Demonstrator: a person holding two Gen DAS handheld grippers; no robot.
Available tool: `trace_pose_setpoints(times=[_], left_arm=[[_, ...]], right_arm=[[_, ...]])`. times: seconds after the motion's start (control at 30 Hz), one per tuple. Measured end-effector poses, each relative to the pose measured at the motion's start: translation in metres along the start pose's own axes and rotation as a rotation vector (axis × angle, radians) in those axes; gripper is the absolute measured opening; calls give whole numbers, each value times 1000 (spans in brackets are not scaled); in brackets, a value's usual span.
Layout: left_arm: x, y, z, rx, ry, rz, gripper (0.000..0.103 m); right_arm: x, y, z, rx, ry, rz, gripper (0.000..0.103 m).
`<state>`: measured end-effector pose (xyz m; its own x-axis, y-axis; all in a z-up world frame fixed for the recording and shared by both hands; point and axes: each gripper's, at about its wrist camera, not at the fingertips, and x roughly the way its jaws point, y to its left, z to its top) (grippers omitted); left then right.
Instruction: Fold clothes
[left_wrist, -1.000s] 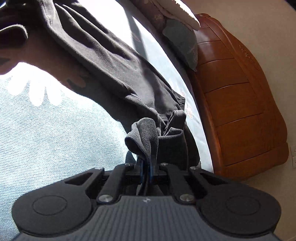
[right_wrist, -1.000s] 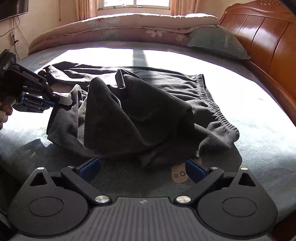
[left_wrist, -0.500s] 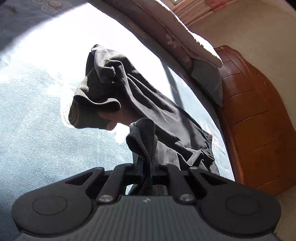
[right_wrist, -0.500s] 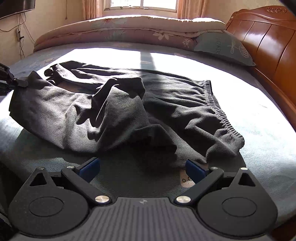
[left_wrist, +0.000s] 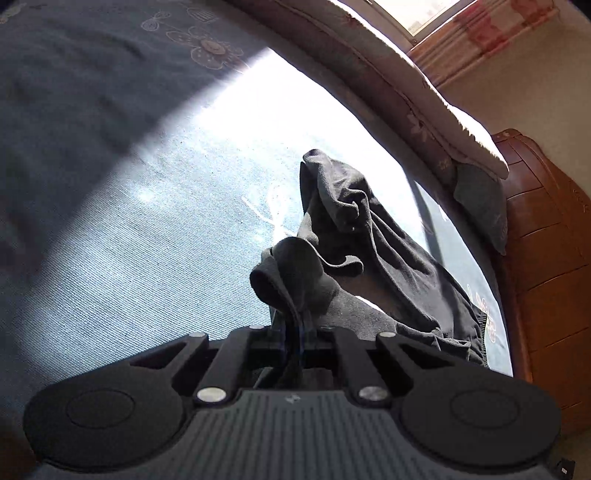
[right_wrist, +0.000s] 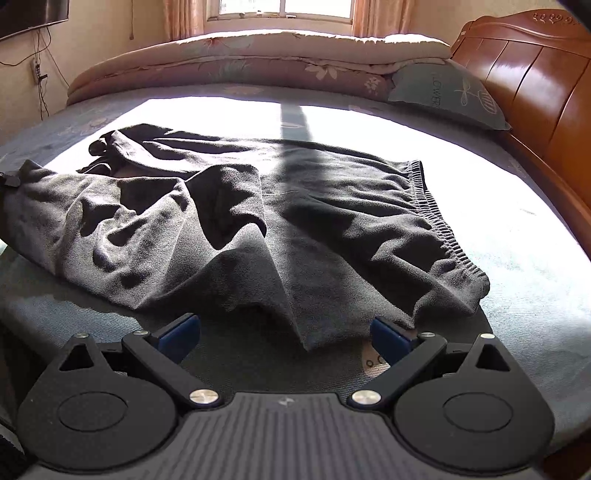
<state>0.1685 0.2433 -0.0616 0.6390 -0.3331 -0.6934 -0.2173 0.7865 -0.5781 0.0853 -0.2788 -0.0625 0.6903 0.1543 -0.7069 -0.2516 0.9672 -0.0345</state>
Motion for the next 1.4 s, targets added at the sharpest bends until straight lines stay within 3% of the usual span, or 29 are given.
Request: trace_pose_setpoints(times=[0.23, 0.7, 1.1, 1.2, 1.3, 1.4], left_arm=[[-18, 22, 0, -37, -17, 49, 4], [-45, 46, -24, -104, -22, 92, 4], [-43, 41, 13, -68, -55, 141, 4], [-38, 51, 18, -86, -27, 151, 5], [-29, 64, 18, -125, -9, 192, 9], [-32, 62, 19, -94, -17, 229, 9]], right_arm=[[6, -8, 1, 72, 15, 46, 100], [12, -15, 5, 115, 21, 51, 100], [14, -18, 7, 120, 23, 45, 100], [13, -18, 6, 121, 25, 39, 100], [14, -21, 6, 132, 30, 39, 100], [15, -26, 7, 152, 27, 42, 100]])
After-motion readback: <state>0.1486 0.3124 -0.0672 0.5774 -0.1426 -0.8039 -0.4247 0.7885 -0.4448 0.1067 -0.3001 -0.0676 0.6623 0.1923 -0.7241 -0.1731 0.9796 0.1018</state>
